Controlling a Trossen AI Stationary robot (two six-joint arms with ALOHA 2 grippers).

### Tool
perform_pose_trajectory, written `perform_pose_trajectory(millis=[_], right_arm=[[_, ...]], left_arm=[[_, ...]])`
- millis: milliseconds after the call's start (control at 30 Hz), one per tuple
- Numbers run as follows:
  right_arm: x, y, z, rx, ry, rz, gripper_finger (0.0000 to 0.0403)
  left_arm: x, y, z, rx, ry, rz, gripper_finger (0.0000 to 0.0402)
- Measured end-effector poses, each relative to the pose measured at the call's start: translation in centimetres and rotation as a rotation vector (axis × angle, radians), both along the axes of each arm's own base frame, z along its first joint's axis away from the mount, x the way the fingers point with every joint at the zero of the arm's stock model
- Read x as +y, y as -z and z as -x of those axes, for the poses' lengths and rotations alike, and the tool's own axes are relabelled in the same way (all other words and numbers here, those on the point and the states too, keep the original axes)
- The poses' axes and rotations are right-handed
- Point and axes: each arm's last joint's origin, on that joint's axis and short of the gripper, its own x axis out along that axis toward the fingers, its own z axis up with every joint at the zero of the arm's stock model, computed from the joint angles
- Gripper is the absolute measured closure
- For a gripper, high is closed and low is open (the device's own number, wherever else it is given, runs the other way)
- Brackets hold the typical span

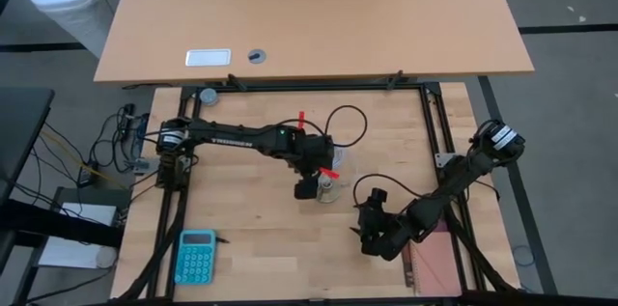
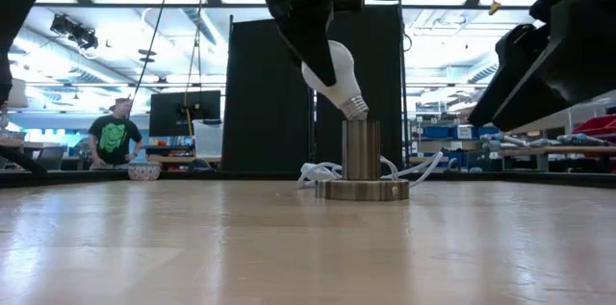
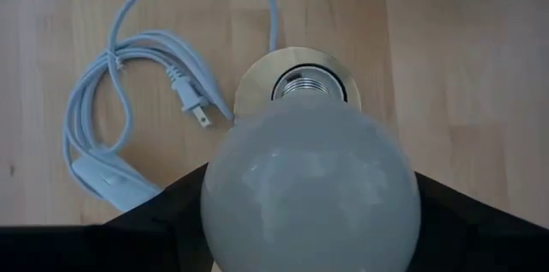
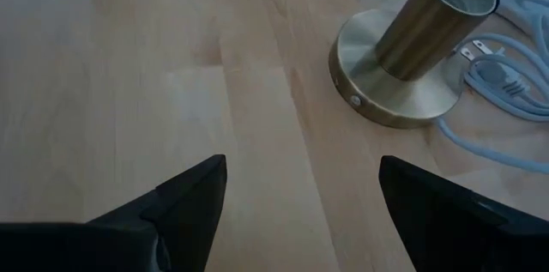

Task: Screw lightbulb
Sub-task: Insert the white lightbulb into the lamp socket

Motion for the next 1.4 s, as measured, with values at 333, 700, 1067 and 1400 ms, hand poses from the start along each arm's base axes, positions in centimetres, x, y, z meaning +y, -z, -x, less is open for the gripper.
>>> perform_pose_trajectory(millis=[333, 700, 1067, 1400], right_arm=[[-2.0, 0.4, -1.8, -0.069, 0.015, 0.017, 0.0096], [-5.8, 3.8, -0.8, -0.284, 0.036, -0.002, 0.0096], [-9.1, 3.3, -2.9, -0.318, -0.058, -0.073, 0.0096], [-9.8, 2.8, -3.4, -0.363, -0.092, -0.084, 0.0096]], left_arm=[[0.3, 0.9, -0.9, 0.033, 0.024, 0.012, 0.0126], [0.2, 1.2, -0.8, 0.065, 0.047, -0.001, 0.0126], [0.3, 1.1, -0.8, 0.065, 0.053, -0.01, 0.0126], [0.3, 1.2, -0.8, 0.075, 0.053, -0.01, 0.0126]])
